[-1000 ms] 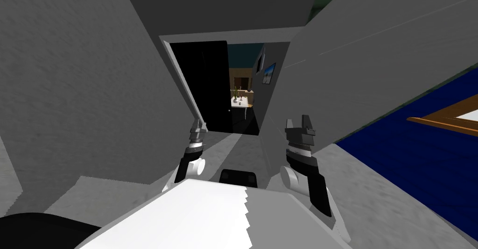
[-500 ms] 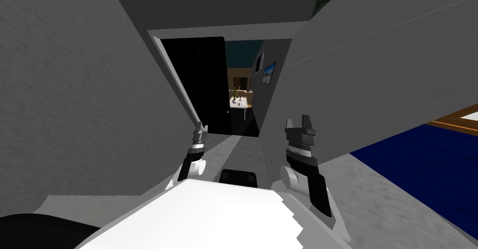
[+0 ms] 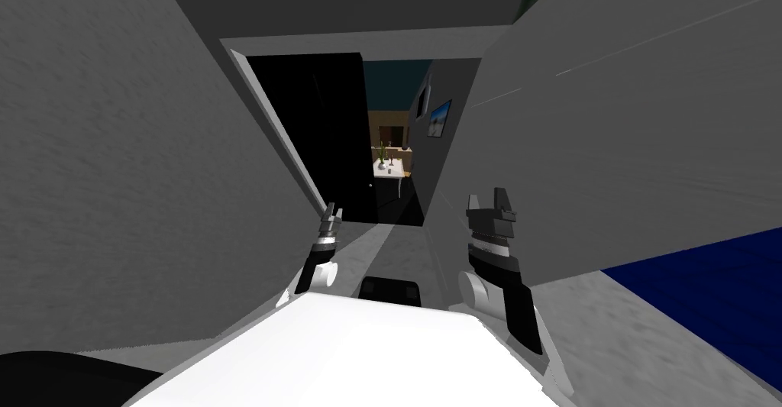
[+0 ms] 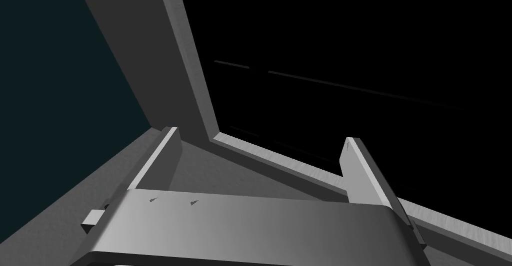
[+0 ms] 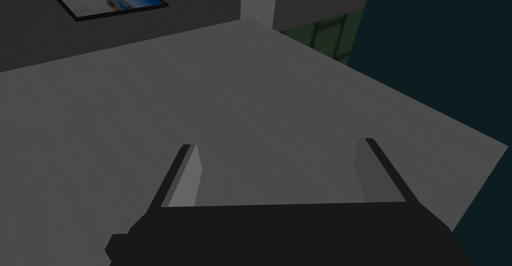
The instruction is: Pull the door open
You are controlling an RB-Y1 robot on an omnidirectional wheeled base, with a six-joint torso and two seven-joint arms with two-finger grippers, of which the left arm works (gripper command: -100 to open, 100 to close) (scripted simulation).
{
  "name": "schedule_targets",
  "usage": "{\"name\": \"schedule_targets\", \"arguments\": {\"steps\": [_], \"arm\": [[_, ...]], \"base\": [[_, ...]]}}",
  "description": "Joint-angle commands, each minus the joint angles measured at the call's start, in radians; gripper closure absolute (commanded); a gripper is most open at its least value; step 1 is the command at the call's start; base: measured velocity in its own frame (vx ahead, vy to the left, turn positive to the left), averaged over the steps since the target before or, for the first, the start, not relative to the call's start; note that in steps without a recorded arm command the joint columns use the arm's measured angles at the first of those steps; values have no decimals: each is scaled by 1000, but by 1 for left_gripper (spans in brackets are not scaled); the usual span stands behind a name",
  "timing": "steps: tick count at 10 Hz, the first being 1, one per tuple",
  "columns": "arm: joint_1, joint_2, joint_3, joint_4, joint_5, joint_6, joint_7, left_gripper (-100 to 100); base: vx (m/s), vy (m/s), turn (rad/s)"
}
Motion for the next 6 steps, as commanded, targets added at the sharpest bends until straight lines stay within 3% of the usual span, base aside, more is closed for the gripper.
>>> {"name": "schedule_targets", "arguments": {"steps": [1, 6], "arm": [[-6, 2, -2, 29, 0, -6, 5, -100], [-29, 15, -1, 127, 2, -24, 24, -100]], "base": [[109, 14, -29], [91, 9, -32]]}}
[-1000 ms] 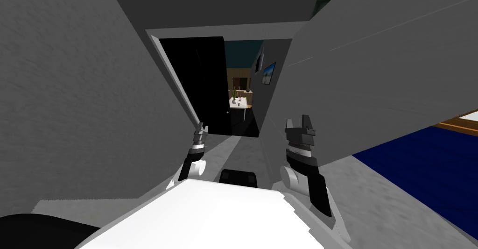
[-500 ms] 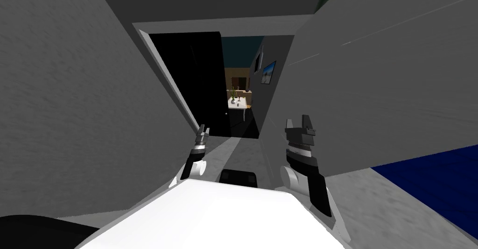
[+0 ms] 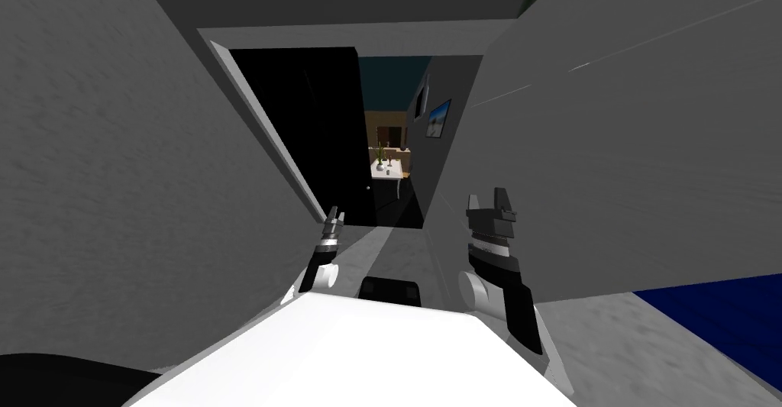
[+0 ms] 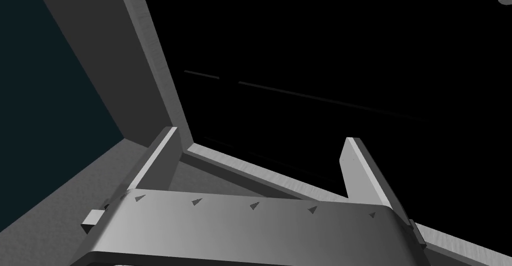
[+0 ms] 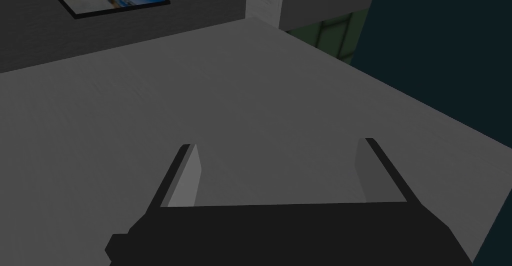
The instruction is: Pull the door open
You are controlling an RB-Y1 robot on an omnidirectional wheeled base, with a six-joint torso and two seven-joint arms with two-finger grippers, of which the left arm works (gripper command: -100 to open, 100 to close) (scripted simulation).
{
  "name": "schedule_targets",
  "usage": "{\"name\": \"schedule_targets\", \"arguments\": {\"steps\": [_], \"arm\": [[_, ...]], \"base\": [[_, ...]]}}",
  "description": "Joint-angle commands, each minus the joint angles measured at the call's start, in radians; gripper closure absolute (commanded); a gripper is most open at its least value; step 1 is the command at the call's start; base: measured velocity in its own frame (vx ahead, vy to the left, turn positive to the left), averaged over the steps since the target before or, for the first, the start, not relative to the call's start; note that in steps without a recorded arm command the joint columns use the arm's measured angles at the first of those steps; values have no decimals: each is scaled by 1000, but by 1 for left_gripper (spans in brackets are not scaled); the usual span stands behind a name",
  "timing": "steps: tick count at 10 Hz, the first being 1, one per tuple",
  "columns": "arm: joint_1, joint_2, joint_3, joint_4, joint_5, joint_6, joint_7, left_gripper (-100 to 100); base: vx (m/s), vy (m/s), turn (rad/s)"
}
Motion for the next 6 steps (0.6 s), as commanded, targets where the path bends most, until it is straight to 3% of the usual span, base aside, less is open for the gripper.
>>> {"name": "schedule_targets", "arguments": {"steps": [1, 6], "arm": [[-5, 5, 0, 34, 1, -9, 7, -100], [-28, 17, 1, 135, 3, -28, 27, -100]], "base": [[109, 23, -31], [101, 15, -32]]}}
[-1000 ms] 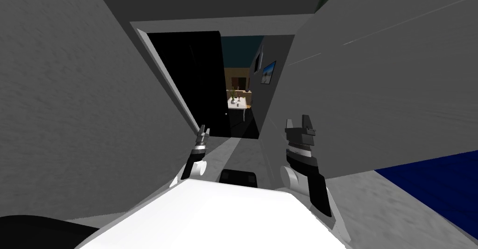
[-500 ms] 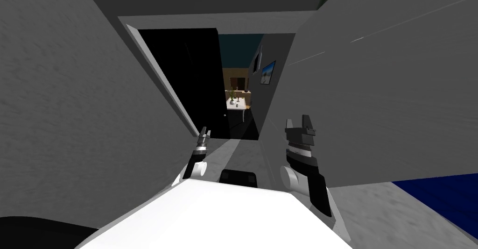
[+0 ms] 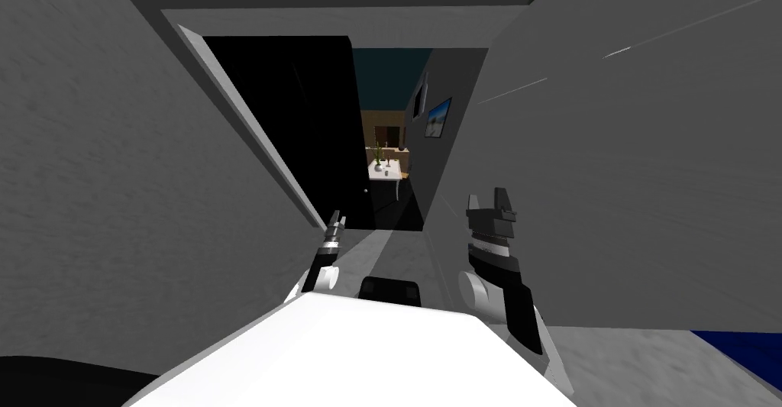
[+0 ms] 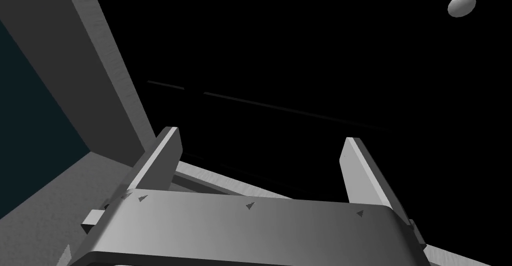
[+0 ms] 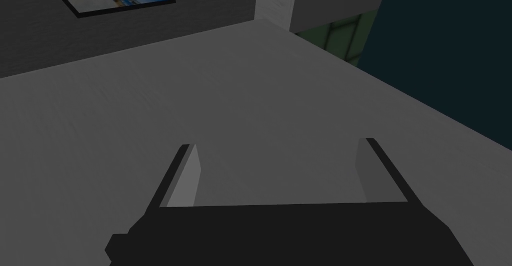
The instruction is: Pull the door open
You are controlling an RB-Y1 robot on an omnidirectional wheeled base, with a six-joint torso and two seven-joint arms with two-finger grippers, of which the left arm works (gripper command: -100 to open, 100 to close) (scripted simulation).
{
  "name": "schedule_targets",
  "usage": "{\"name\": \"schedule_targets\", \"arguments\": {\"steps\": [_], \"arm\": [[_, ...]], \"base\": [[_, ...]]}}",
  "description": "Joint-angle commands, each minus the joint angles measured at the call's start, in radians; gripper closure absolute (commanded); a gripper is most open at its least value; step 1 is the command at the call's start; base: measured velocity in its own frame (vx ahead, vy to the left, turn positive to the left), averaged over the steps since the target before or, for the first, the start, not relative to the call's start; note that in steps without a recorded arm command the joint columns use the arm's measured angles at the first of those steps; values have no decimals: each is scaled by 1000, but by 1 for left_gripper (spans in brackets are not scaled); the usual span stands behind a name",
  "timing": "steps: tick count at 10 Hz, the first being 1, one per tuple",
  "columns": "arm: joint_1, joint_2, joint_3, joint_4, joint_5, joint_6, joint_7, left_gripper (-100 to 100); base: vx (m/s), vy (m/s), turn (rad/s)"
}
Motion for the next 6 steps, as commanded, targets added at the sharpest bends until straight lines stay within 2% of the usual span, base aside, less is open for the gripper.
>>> {"name": "schedule_targets", "arguments": {"steps": [1, 6], "arm": [[-4, 5, 0, 29, 1, -7, 8, -100], [-27, 16, 1, 130, 4, -26, 27, -100]], "base": [[93, 7, -30], [94, 19, -33]]}}
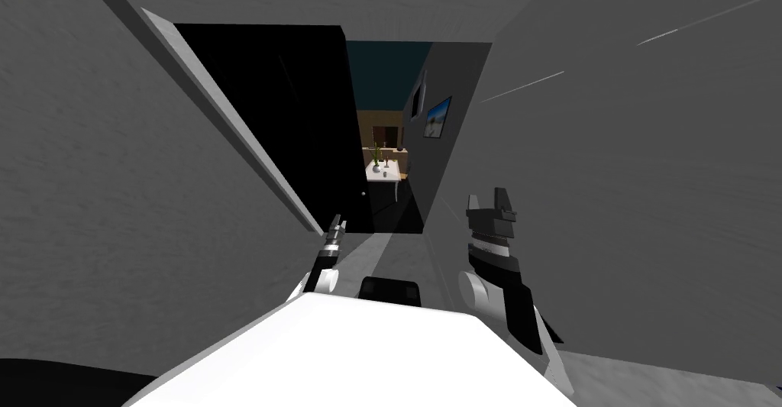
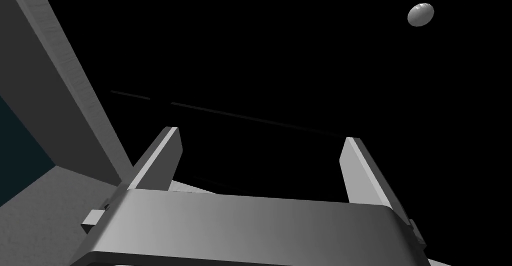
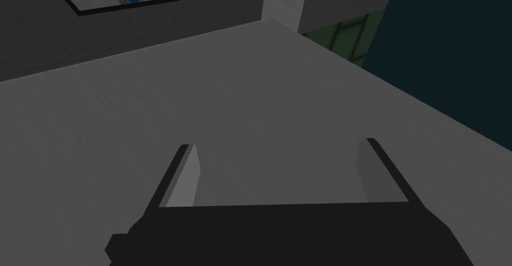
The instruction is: Pull the door open
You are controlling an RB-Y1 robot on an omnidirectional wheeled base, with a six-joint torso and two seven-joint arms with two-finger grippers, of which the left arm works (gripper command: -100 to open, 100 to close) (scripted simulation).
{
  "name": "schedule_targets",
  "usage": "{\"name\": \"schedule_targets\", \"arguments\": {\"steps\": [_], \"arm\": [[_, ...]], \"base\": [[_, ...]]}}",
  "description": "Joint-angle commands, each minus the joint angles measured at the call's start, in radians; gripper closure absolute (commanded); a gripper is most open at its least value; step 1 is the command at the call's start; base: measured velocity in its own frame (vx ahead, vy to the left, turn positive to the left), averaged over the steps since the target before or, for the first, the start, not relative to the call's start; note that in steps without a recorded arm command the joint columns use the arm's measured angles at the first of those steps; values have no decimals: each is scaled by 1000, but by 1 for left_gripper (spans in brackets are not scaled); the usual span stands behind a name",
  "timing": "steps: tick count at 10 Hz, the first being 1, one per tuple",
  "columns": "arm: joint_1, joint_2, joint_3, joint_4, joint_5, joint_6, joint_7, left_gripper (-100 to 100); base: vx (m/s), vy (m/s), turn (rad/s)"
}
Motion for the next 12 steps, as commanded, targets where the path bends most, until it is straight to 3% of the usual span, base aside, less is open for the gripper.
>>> {"name": "schedule_targets", "arguments": {"steps": [1, 12], "arm": [[-8, 3, 0, 32, 1, -6, 7, -100], [-63, 26, 2, 269, 7, -52, 52, -100]], "base": [[102, 17, -35], [110, 20, -34]]}}
